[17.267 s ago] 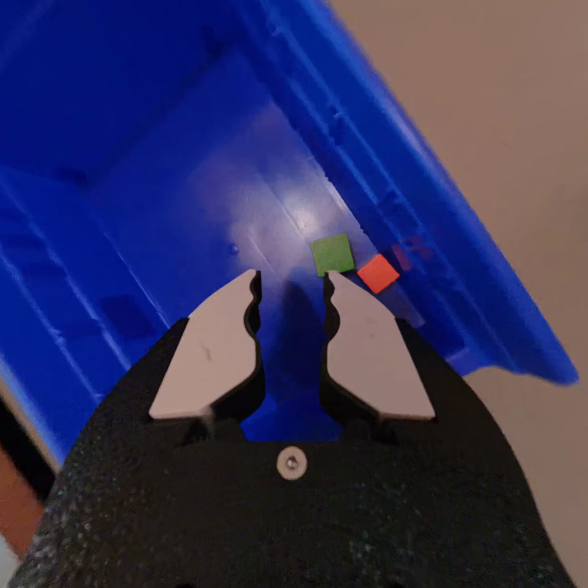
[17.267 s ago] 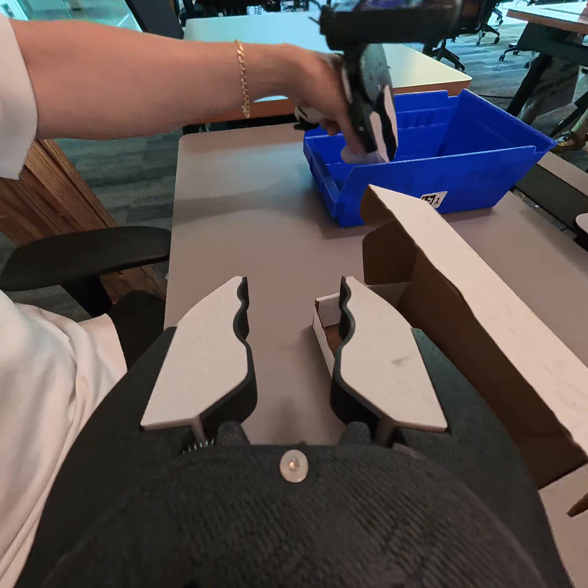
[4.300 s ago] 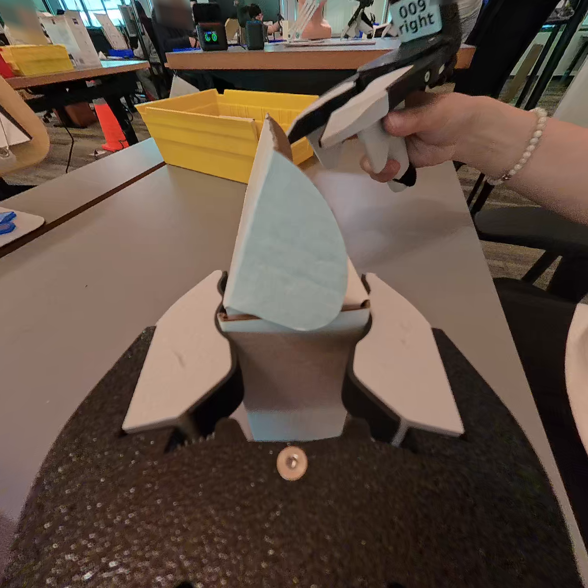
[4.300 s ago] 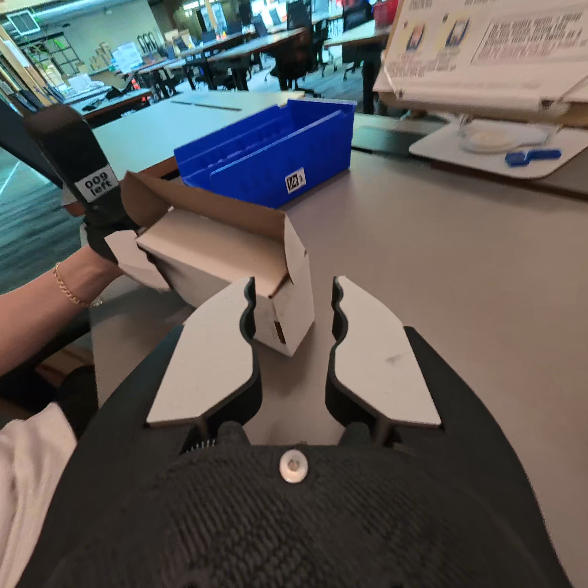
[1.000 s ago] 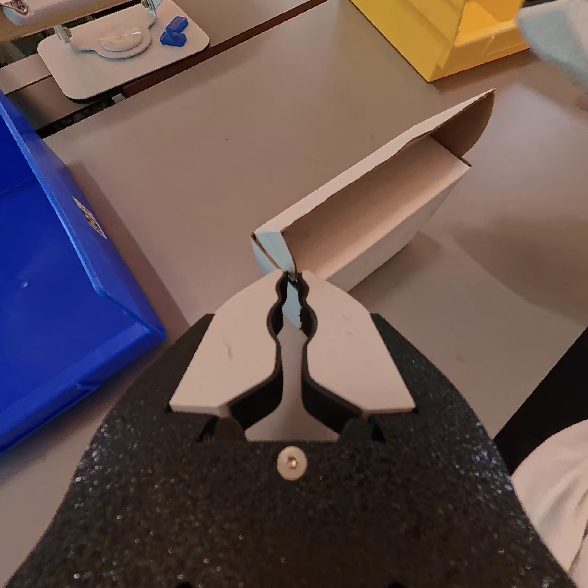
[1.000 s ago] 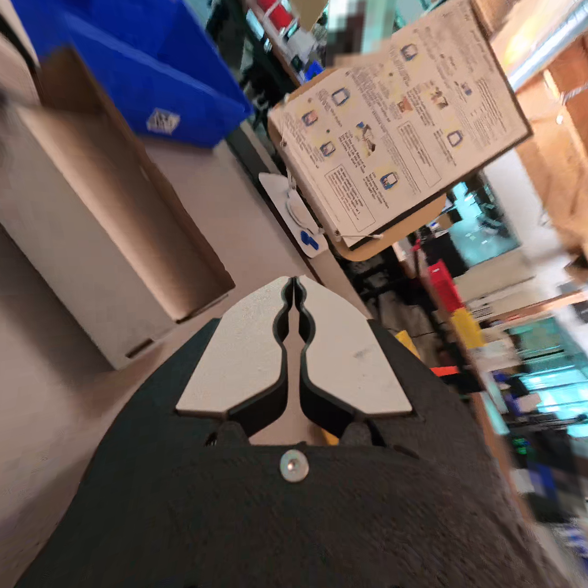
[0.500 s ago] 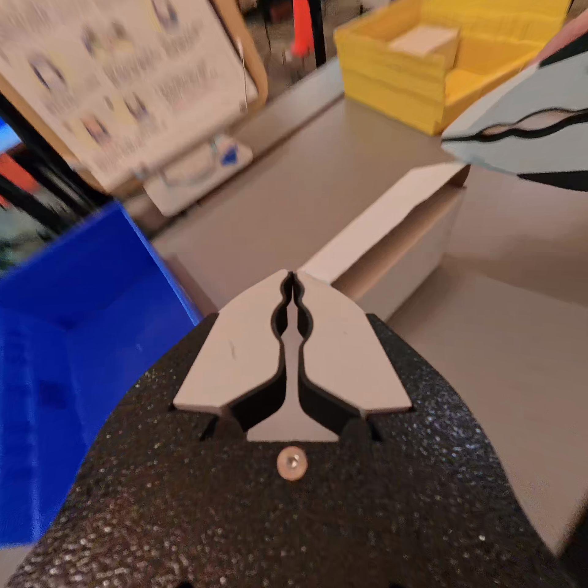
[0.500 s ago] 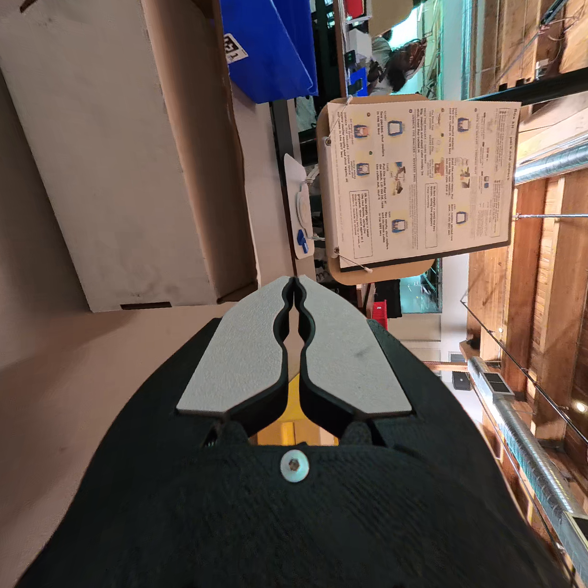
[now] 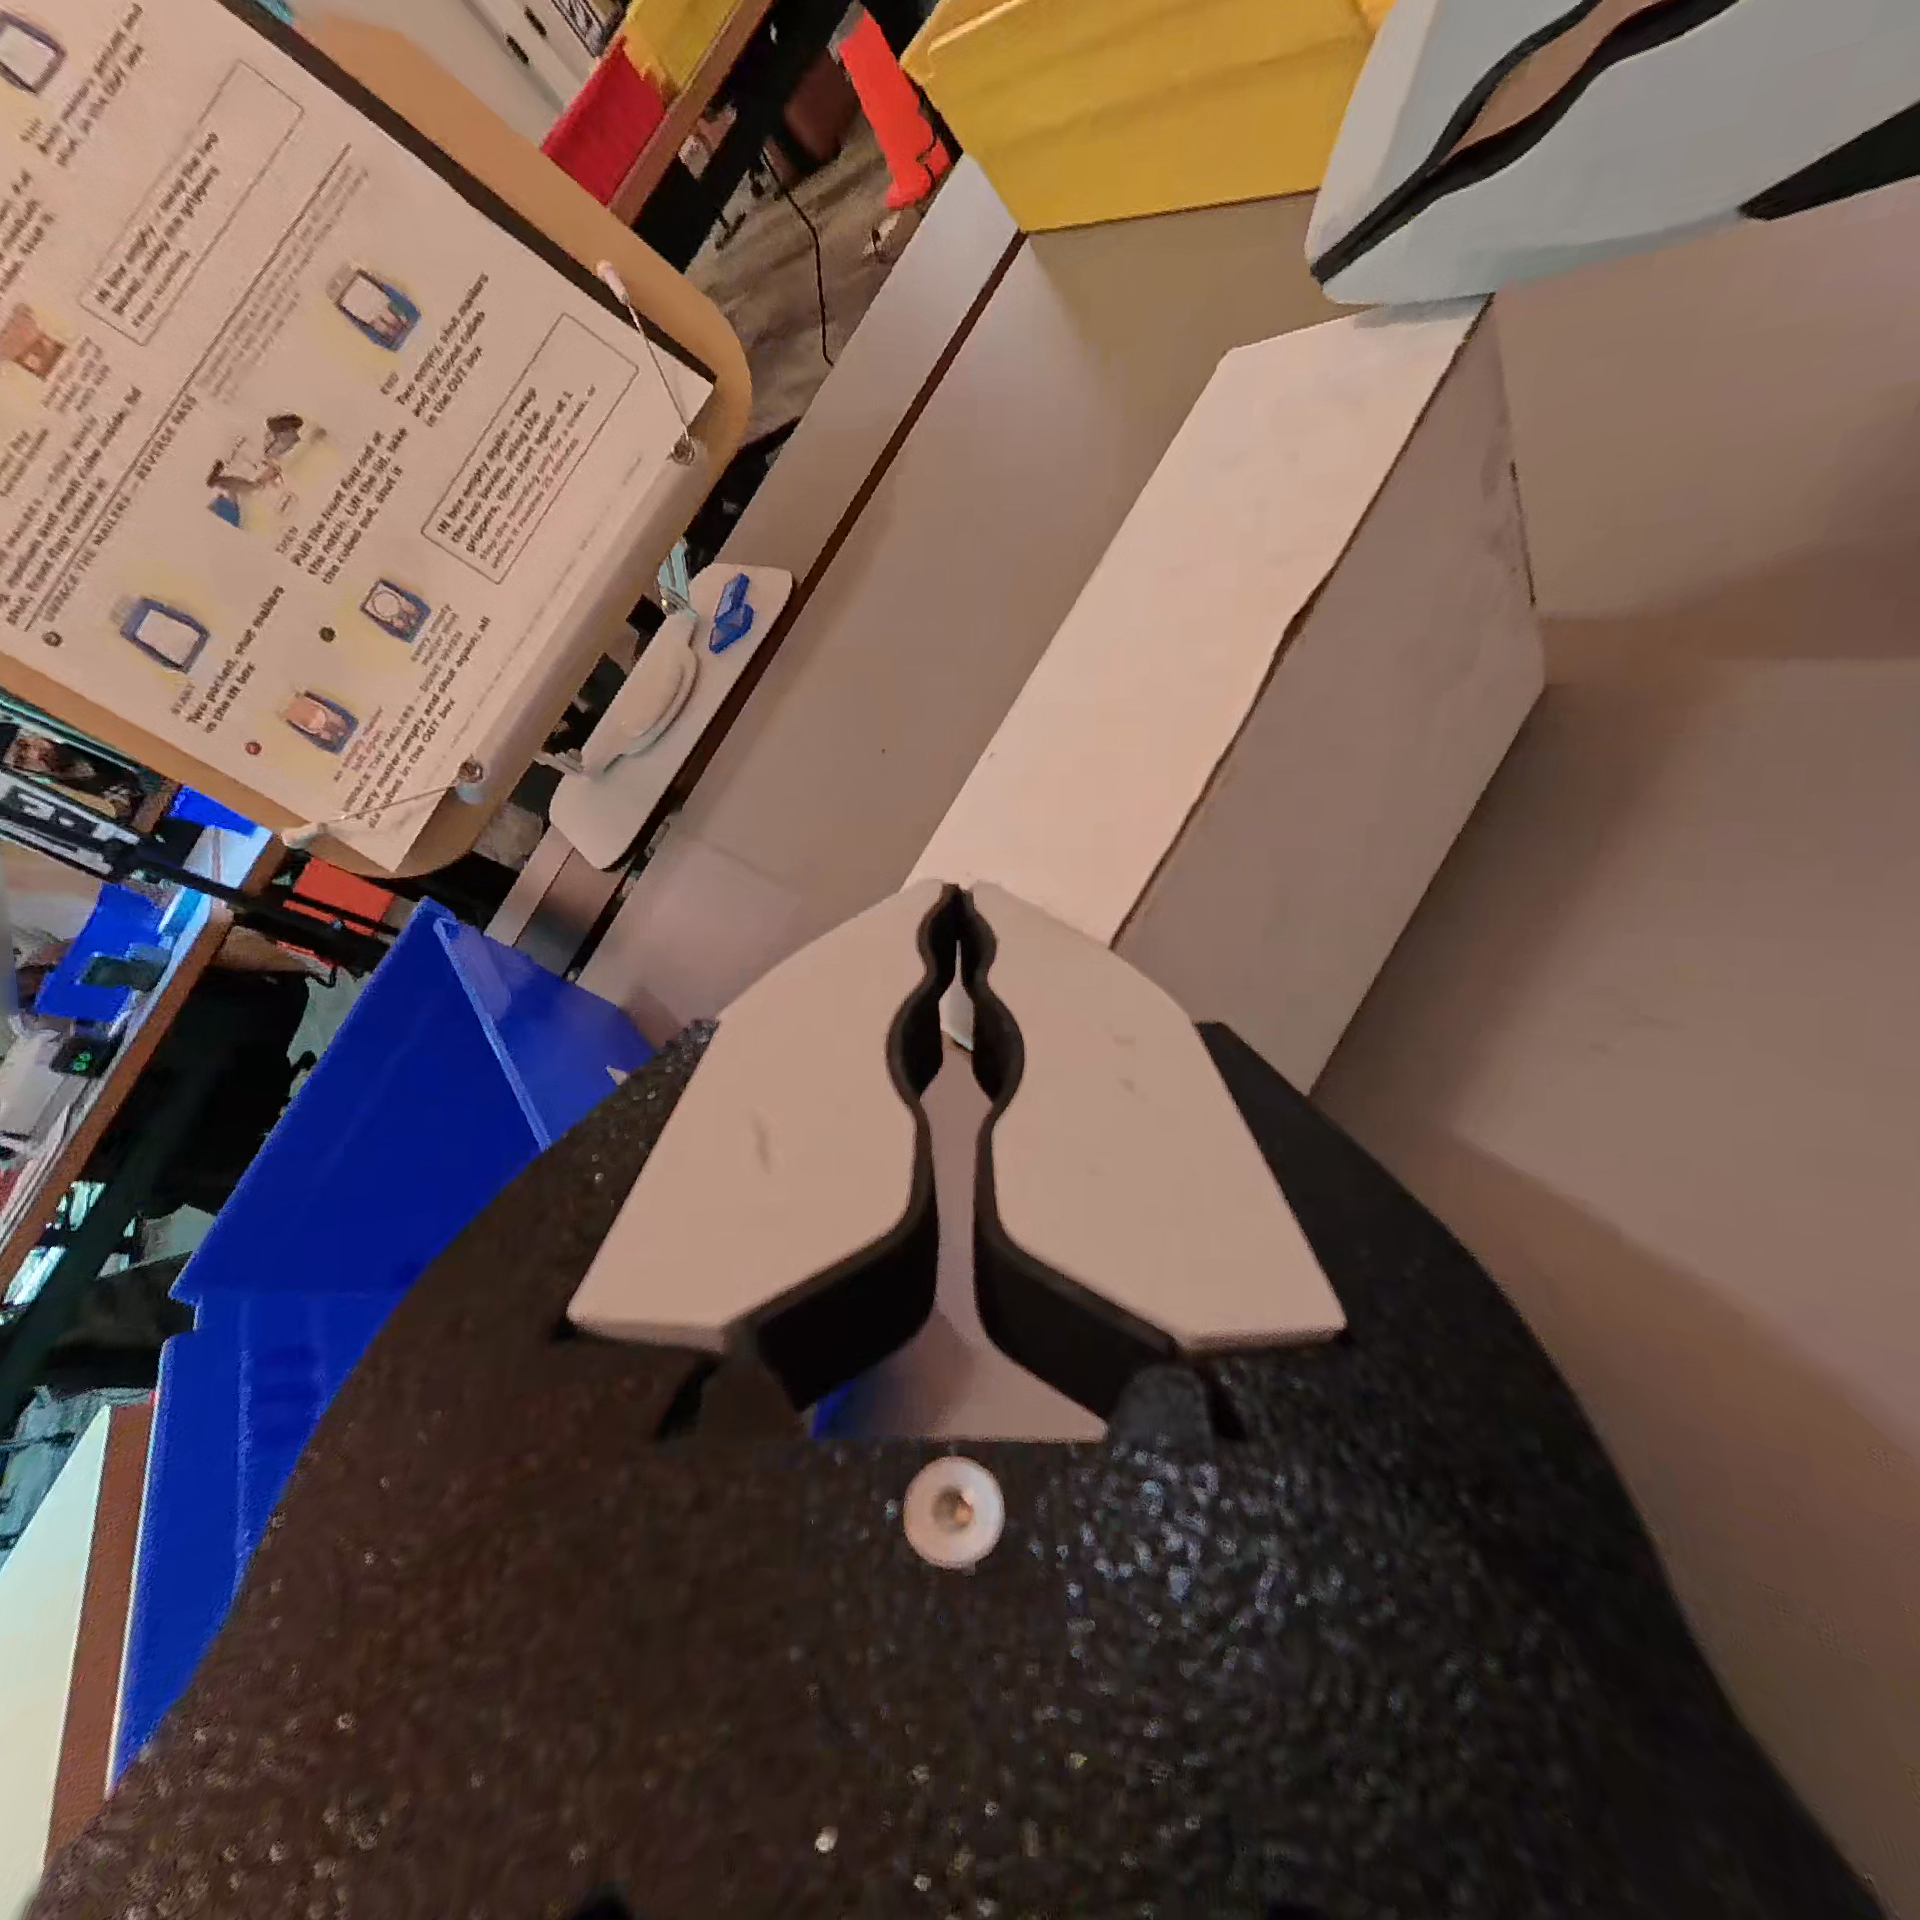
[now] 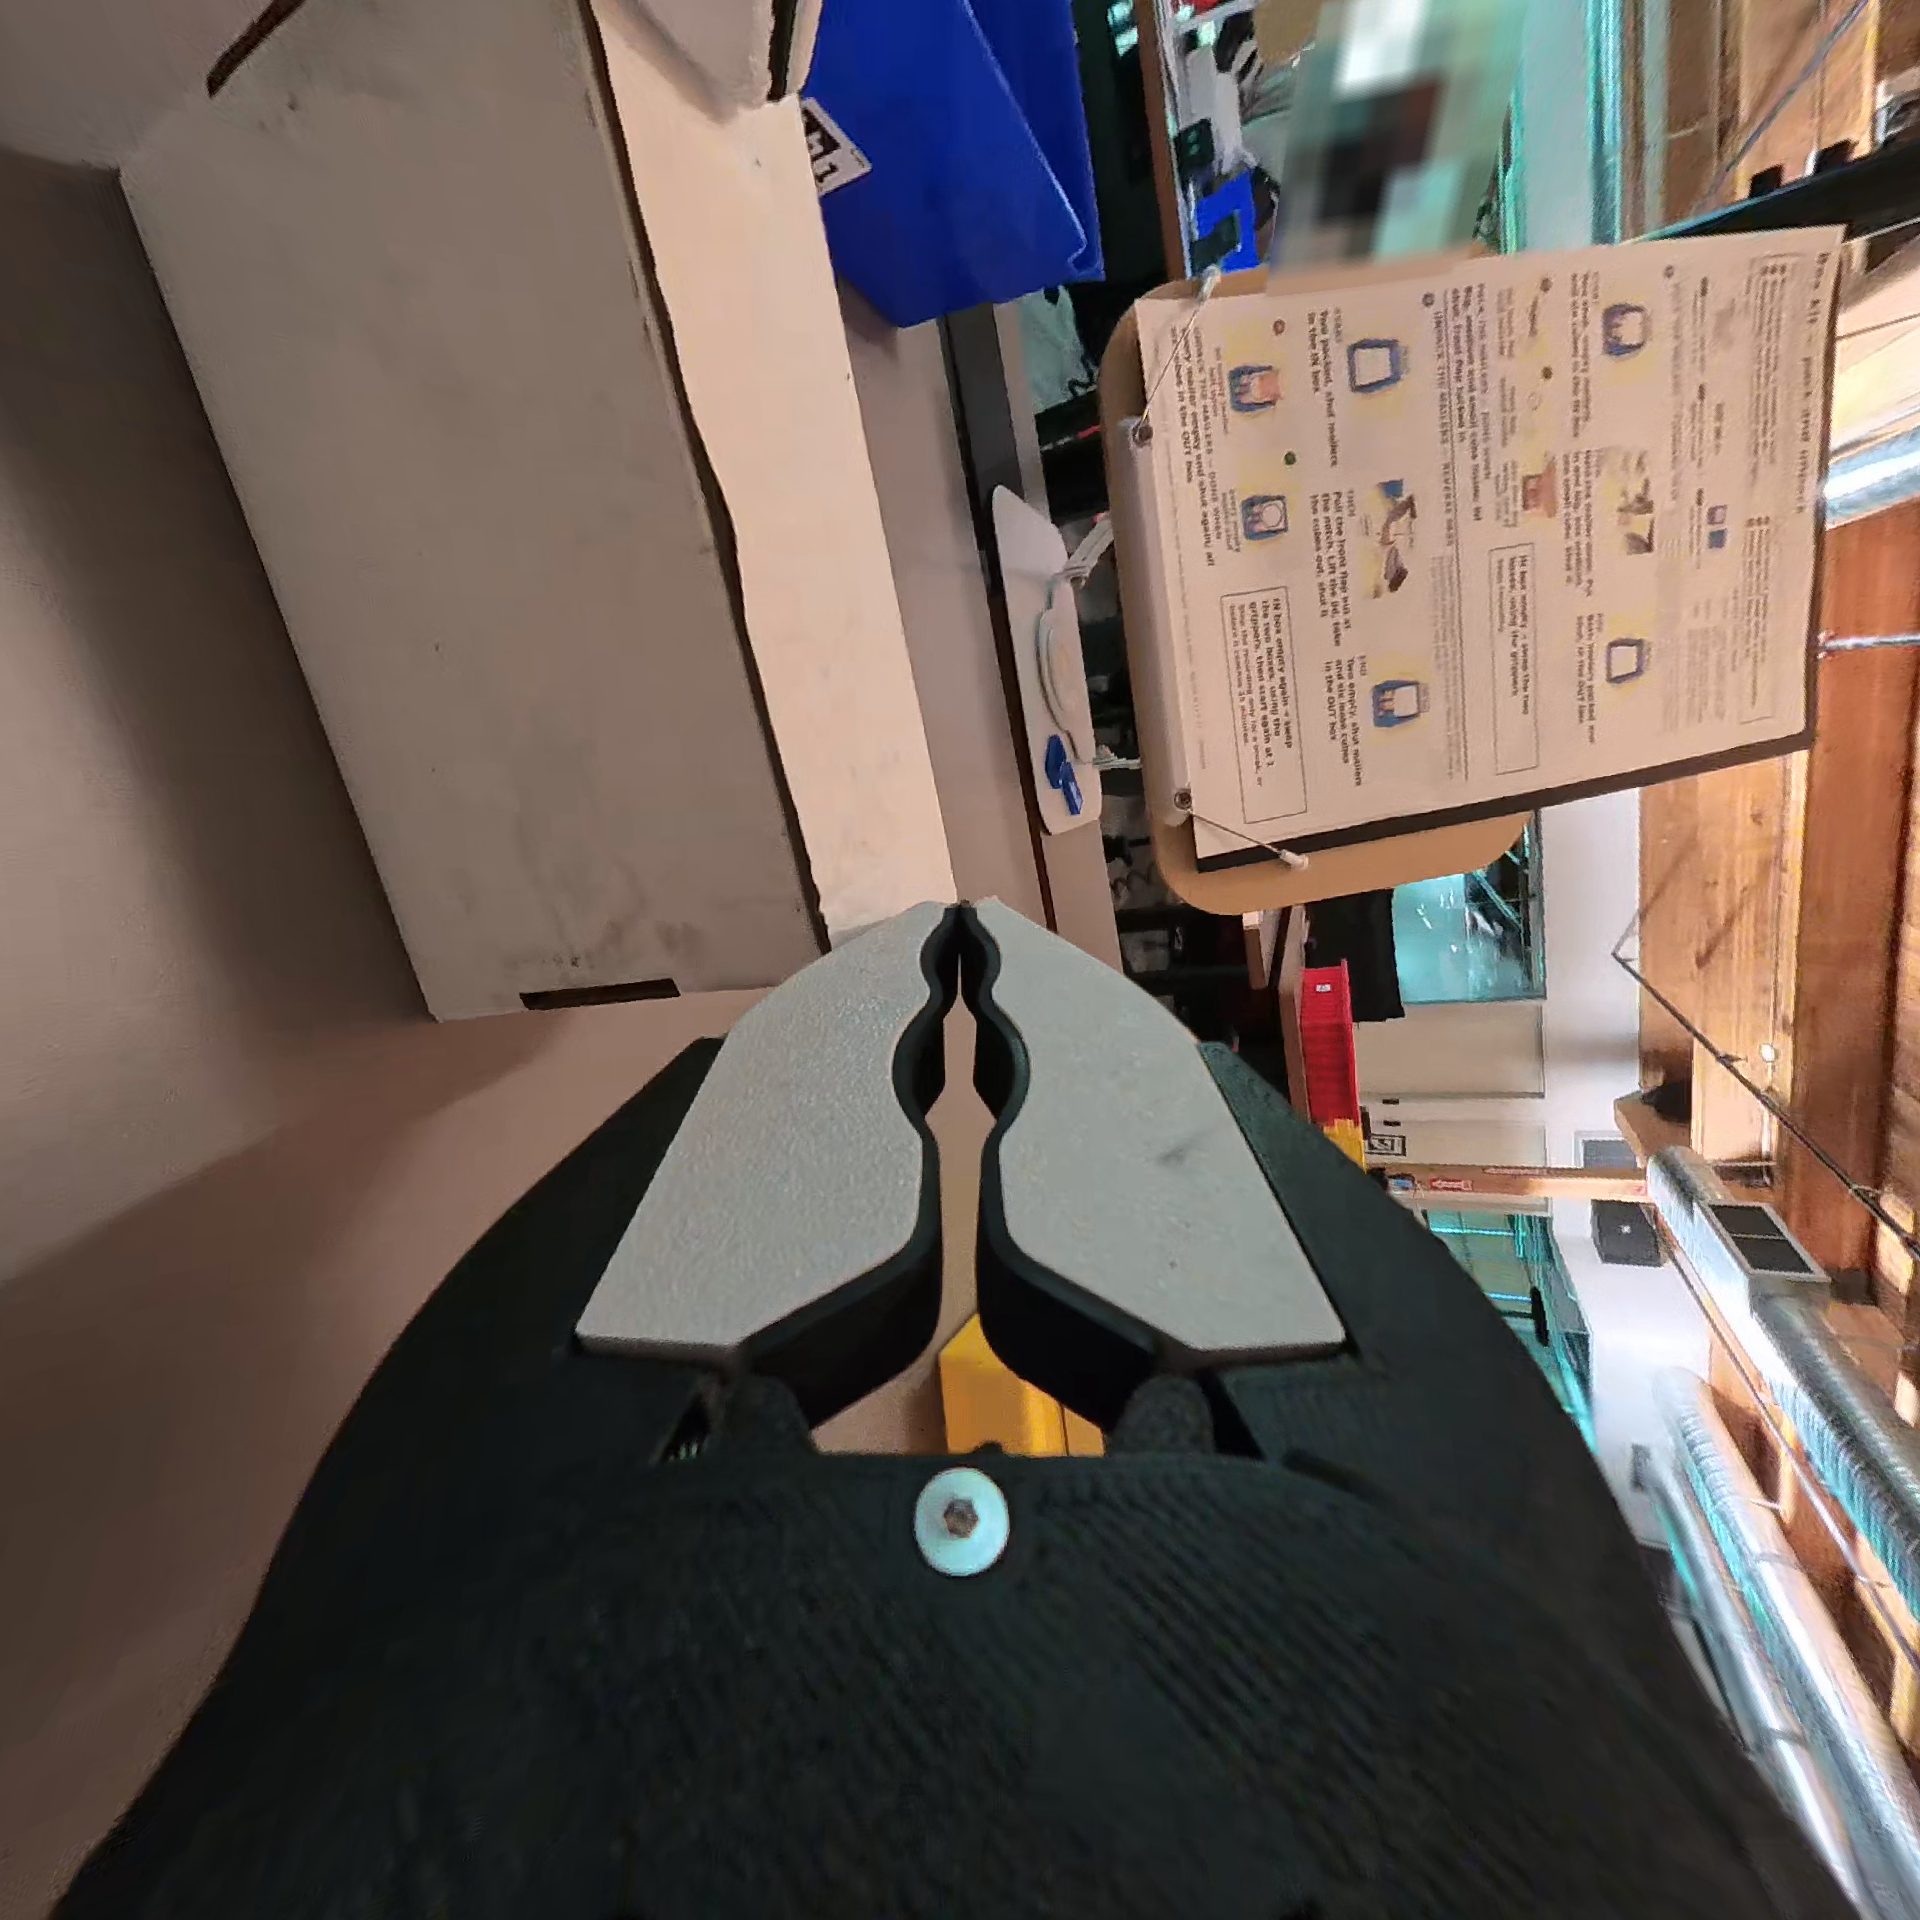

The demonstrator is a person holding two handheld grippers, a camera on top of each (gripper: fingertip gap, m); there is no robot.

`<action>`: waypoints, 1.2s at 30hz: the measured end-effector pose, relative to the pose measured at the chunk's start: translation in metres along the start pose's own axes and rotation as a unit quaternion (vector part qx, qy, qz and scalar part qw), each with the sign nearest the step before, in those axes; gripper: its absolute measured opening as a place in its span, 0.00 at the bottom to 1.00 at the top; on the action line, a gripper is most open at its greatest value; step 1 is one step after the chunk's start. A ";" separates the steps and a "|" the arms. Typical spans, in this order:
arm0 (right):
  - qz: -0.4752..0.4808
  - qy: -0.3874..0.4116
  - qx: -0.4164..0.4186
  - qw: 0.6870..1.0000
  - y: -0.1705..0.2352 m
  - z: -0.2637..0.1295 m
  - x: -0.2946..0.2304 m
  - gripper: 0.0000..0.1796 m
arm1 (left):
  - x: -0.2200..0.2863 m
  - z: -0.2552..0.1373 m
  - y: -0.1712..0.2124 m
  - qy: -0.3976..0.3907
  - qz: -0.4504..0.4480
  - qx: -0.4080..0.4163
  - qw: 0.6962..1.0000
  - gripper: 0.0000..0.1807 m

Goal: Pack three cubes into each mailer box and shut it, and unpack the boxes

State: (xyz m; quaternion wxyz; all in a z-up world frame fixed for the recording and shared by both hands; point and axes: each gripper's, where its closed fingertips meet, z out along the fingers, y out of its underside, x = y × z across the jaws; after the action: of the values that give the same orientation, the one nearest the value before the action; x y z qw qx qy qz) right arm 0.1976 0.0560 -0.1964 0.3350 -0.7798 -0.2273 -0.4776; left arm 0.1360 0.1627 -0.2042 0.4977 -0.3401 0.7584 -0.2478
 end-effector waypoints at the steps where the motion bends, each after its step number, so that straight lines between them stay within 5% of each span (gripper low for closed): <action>1: 0.009 -0.006 0.004 1.000 0.000 0.000 0.000 0.00 | 0.000 0.000 0.000 -0.001 -0.004 0.005 1.000 0.00; 5: 0.069 -0.108 -0.001 0.992 0.001 -0.001 -0.005 0.00 | 0.000 -0.004 -0.001 0.019 -0.074 0.006 0.997 0.00; 10: 0.171 -0.307 0.041 0.935 -0.031 -0.016 -0.006 0.38 | -0.042 -0.028 -0.007 -0.029 -0.215 0.059 0.974 0.12; 14: 0.113 -0.417 0.013 0.902 -0.050 -0.005 -0.031 0.62 | -0.046 -0.033 0.009 -0.013 -0.261 0.020 0.965 0.32; 20: 0.059 -0.457 -0.047 0.886 -0.063 0.038 -0.053 0.57 | -0.044 -0.032 0.025 -0.019 -0.249 -0.024 0.968 0.35; 24: 0.063 -0.497 -0.057 0.864 -0.068 0.044 -0.069 0.40 | -0.041 -0.031 0.031 -0.011 -0.250 -0.039 0.968 0.35; 28: 0.050 -0.504 -0.063 0.860 -0.063 0.038 -0.068 0.39 | -0.040 -0.029 0.039 -0.007 -0.257 -0.054 0.965 0.35; 36: 0.016 -0.369 -0.116 0.922 0.020 -0.004 0.022 0.38 | -0.038 -0.030 0.046 -0.004 -0.251 -0.070 0.965 0.33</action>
State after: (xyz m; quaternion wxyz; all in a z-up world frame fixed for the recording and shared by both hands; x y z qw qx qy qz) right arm 0.2188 0.0403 -0.1811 0.1425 -0.9377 -0.2653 -0.1733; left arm 0.1067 0.2224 -0.2031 0.3975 -0.5546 0.6621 -0.3099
